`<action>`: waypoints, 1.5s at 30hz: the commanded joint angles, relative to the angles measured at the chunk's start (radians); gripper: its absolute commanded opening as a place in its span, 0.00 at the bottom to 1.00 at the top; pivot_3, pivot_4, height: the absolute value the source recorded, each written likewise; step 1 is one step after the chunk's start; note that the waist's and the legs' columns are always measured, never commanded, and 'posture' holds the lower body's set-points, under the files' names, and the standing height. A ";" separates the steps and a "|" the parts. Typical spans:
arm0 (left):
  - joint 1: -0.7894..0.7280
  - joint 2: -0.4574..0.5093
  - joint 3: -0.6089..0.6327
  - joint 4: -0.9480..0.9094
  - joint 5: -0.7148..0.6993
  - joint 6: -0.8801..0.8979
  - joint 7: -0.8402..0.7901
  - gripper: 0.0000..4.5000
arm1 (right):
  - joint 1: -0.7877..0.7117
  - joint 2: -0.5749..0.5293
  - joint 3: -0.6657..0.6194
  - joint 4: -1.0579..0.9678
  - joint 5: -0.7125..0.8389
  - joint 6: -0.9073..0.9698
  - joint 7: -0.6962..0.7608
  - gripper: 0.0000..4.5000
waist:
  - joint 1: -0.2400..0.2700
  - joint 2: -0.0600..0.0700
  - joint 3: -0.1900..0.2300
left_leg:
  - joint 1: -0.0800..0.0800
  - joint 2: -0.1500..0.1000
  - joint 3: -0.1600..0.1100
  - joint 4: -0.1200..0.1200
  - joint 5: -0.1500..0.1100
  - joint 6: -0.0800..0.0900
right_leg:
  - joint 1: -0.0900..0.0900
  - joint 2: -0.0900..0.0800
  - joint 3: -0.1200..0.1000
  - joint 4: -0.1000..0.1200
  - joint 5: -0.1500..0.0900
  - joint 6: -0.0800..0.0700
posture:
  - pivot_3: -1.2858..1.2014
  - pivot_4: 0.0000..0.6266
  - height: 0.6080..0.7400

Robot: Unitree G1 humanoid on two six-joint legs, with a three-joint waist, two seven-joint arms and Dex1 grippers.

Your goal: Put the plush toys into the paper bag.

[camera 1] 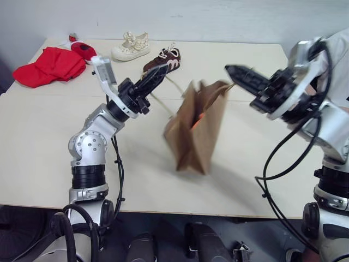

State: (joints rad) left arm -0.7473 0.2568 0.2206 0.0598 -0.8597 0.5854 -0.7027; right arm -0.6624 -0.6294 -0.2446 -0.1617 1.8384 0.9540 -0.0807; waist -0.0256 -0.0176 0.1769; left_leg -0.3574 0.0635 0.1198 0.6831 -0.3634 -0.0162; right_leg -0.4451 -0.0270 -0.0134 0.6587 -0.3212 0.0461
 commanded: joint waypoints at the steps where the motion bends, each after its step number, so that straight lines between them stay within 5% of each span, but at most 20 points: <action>1: 0.006 -0.007 -0.014 -0.035 0.011 -0.026 -0.018 0.00 | 0.046 -0.012 -0.027 -0.023 -0.034 -0.012 0.048 0.00 | 0.000 0.000 0.000 | 0.000 0.000 0.000 0.000 0.000 0.000 | 0.000 0.000 0.000 0.000 0.000 0.000 | 0.52 0.24 1.00; 16: 0.040 0.016 -0.102 -0.087 0.052 -0.013 -0.086 0.00 | 0.180 -0.156 -0.078 -0.069 -0.094 0.048 0.237 0.00 | -0.001 0.000 0.000 | 0.001 0.000 0.000 0.000 0.000 0.000 | 0.000 0.000 0.000 0.000 0.000 0.000 | 0.52 0.24 1.00; 20: 0.046 0.038 -0.128 -0.113 0.087 -0.011 -0.082 0.13 | 0.221 -0.229 -0.076 -0.098 -0.170 0.094 0.365 0.27 | 0.000 0.000 0.000 | 0.001 0.000 0.000 0.000 0.000 0.000 | 0.000 0.000 0.000 0.000 0.000 0.000 | 0.52 0.24 1.00; 30: 0.075 0.101 -0.112 -0.149 0.073 0.023 -0.104 0.82 | 0.285 -0.355 -0.098 -0.132 -0.288 0.145 0.638 1.00 | 0.000 0.000 0.000 | 0.001 0.000 0.000 0.000 0.000 0.000 | 0.000 0.000 0.001 0.000 0.000 0.000 | 0.52 0.24 1.00; 33: 0.107 0.137 -0.093 -0.177 0.068 0.041 -0.099 0.99 | 0.341 -0.408 -0.135 -0.178 -0.367 0.129 0.747 1.00 | 0.001 0.000 0.000 | 0.001 0.000 0.000 0.000 0.000 0.000 | 0.000 0.000 0.001 0.000 0.000 0.000 | 0.52 0.24 1.00; 38: 0.238 0.242 -0.061 -0.309 0.065 0.064 -0.115 0.99 | 0.563 -0.468 -0.184 -0.267 -0.608 0.021 0.981 1.00 | 0.001 0.000 0.000 | 0.001 0.000 0.000 0.000 0.000 0.000 | 0.001 0.000 0.001 -0.001 0.000 0.000 | 0.52 0.24 1.00; 42: 0.357 0.356 -0.048 -0.406 0.067 0.081 -0.165 1.00 | 0.687 -0.465 -0.038 -0.353 -0.864 -0.155 1.084 0.81 | -0.001 0.000 0.000 | 0.002 0.000 0.000 -0.001 0.000 0.000 | 0.001 0.000 0.001 -0.001 0.000 0.000 | 0.52 0.24 1.00; 45: 0.414 0.363 -0.050 -0.468 0.045 0.092 -0.147 1.00 | 0.622 -0.303 0.127 -0.330 -1.081 -0.345 0.987 0.57 | -0.004 -0.002 -0.001 | 0.005 0.000 0.000 0.000 0.000 -0.001 | 0.003 0.000 0.002 0.000 0.000 0.000 | 0.52 0.24 1.00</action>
State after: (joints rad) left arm -0.3459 0.6176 0.1616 -0.3452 -0.7863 0.6777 -0.8515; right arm -0.0114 -0.9813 -0.1848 -0.4832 0.8719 0.7299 0.9468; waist -0.0296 -0.0196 0.1761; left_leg -0.3517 0.0635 0.1198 0.6831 -0.3628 -0.0178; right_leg -0.4415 -0.0263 -0.0113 0.6592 -0.3207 0.0456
